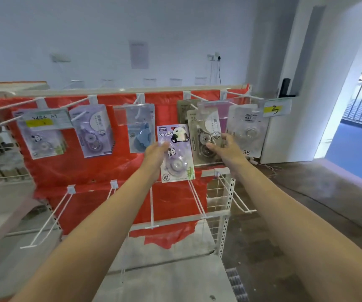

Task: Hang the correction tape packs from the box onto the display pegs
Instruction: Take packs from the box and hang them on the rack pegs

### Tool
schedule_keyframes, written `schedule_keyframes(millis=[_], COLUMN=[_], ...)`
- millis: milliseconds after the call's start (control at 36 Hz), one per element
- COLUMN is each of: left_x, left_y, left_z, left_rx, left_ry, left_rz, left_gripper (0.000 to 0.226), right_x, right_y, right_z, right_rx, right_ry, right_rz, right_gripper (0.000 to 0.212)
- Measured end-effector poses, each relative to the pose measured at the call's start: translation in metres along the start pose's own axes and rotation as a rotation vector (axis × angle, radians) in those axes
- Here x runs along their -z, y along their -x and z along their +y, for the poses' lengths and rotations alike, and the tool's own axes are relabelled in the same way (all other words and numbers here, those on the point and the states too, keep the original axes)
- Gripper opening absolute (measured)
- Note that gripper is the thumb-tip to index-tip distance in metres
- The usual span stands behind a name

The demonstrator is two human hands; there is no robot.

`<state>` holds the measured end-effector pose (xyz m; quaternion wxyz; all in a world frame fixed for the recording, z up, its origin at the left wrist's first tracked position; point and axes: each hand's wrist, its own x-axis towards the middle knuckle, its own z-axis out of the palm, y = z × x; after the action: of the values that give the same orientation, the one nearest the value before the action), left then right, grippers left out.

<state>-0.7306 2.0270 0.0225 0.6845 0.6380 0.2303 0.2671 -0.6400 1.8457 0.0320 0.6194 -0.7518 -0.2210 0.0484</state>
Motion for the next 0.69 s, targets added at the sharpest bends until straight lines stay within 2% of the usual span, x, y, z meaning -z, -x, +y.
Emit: schedule_keyframes(millis=[83,167,333,472,694], left_x=[-0.003,-0.004,-0.005,-0.011,-0.010], left_y=[-0.004,-0.009,-0.026,-0.030,-0.034], left_z=[0.001,0.000,-0.008,-0.009,-0.011], left_rx=[-0.012,-0.037,-0.074,-0.077,-0.049], left_ry=[-0.022,-0.027,-0.043,-0.025,-0.006], left_rz=[0.019,0.032,0.031,0.056,0.127], left_gripper=[0.035,0.031,0.013,0.017,0.017], right_x=[-0.005,-0.012,-0.027,-0.034,-0.042], right_y=[-0.015,-0.030,-0.063,-0.092,-0.114], right_z=[0.006,0.010,0.008,0.008,0.010], right_rx=[0.012,0.013,0.006,-0.009,-0.037], right_ry=[0.061,0.179,0.202,0.255,0.295], right_rz=[-0.030,-0.040,-0.073,-0.066,-0.086], right_gripper=[0.030,0.033,0.026,0.044,0.053])
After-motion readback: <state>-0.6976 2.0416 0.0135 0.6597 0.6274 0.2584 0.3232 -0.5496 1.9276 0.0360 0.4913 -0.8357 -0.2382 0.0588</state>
